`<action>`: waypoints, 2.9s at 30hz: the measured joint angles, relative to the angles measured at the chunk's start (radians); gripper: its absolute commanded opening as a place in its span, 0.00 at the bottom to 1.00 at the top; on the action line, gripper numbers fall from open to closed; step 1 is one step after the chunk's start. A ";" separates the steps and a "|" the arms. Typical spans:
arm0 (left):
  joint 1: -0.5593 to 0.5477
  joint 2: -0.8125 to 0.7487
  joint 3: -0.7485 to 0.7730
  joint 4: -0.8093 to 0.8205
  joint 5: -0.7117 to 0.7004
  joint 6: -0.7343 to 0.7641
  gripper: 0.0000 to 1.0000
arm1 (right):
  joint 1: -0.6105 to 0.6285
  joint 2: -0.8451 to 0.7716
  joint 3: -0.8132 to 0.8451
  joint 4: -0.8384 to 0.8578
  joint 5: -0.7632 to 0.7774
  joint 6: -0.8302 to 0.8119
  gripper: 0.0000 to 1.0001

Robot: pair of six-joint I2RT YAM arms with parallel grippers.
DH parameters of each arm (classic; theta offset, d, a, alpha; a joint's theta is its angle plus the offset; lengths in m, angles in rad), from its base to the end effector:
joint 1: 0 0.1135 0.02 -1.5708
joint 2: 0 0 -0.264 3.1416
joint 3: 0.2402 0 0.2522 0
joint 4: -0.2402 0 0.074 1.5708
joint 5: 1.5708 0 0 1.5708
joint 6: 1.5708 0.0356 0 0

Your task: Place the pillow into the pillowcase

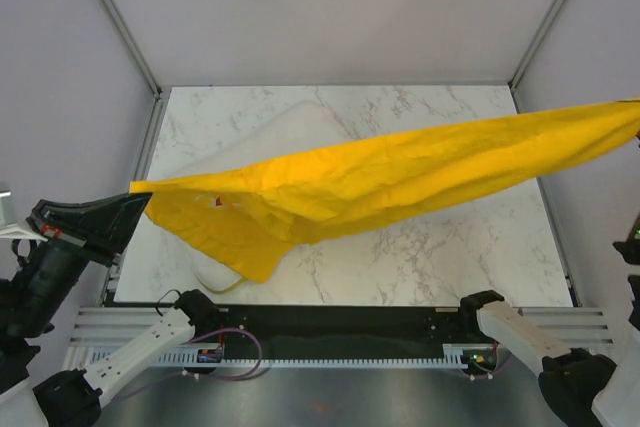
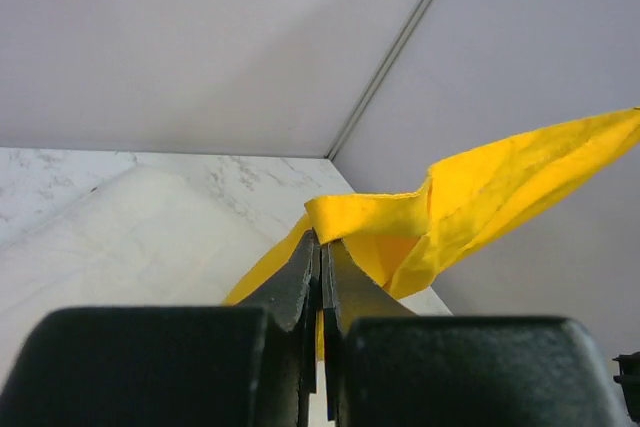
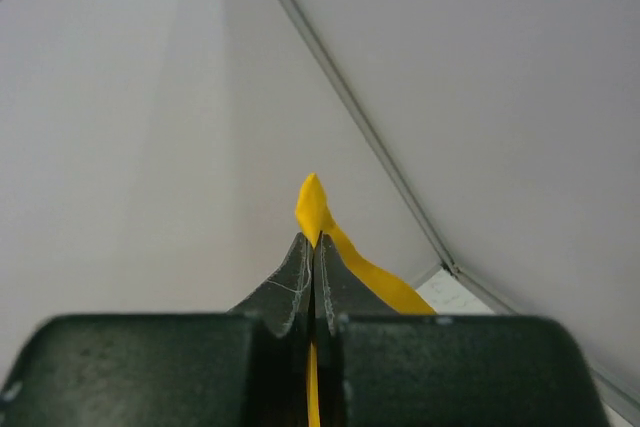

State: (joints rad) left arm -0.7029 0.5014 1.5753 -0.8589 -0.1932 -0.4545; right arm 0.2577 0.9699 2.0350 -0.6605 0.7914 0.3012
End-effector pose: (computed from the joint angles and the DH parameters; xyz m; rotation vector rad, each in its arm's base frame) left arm -0.0269 0.0317 0.5076 0.0063 1.4103 -0.8375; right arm 0.0335 -0.0174 0.6136 0.7140 1.0750 0.0181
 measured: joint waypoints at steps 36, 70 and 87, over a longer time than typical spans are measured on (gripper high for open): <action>0.380 0.952 -0.237 0.611 0.169 -0.170 0.02 | -0.567 0.745 -0.287 0.121 -0.467 0.325 0.51; 0.664 0.682 -0.811 0.360 -0.246 -0.328 1.00 | 0.537 0.841 -0.554 0.291 -0.740 0.116 0.97; 0.730 0.681 -0.970 0.524 -0.271 -0.435 0.60 | 0.598 1.078 -0.430 0.299 -0.628 0.119 0.14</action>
State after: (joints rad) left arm 0.0269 1.1824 0.6052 -0.3351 -0.4644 -0.8894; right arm 0.8555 2.0483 1.6054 -0.3614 0.1638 0.4198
